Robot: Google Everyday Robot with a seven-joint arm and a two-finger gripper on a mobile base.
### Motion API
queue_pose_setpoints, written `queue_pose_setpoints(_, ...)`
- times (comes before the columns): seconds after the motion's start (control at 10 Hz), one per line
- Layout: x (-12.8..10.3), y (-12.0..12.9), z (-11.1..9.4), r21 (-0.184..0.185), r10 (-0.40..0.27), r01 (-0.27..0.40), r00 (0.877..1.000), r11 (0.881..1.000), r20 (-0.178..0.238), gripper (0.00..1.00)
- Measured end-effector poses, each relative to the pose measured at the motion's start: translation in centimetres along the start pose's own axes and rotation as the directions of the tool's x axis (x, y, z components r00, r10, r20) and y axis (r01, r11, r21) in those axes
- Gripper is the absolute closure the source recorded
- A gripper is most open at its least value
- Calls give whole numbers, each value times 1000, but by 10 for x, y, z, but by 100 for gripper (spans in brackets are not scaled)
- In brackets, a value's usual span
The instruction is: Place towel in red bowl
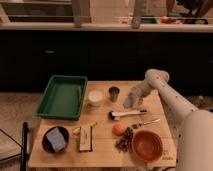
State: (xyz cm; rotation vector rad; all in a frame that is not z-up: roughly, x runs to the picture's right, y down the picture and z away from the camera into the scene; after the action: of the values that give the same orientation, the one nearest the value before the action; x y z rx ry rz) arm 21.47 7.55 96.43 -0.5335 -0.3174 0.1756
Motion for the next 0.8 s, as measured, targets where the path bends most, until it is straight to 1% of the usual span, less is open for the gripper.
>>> queue_pose_setpoints(0.1, 2, -1, 2, -1, 2, -2, 1000, 1000, -1, 23)
queue_pose_setpoints(0.5, 9, -4, 11, -6, 10, -10, 1000, 1000, 1, 62)
queue_pose_setpoints(0.7, 9, -4, 8, -6, 7, -7, 1000, 1000, -2, 83)
queue_pose_setpoints(0.8, 9, -4, 7, -7, 6, -6, 1000, 1000, -4, 91)
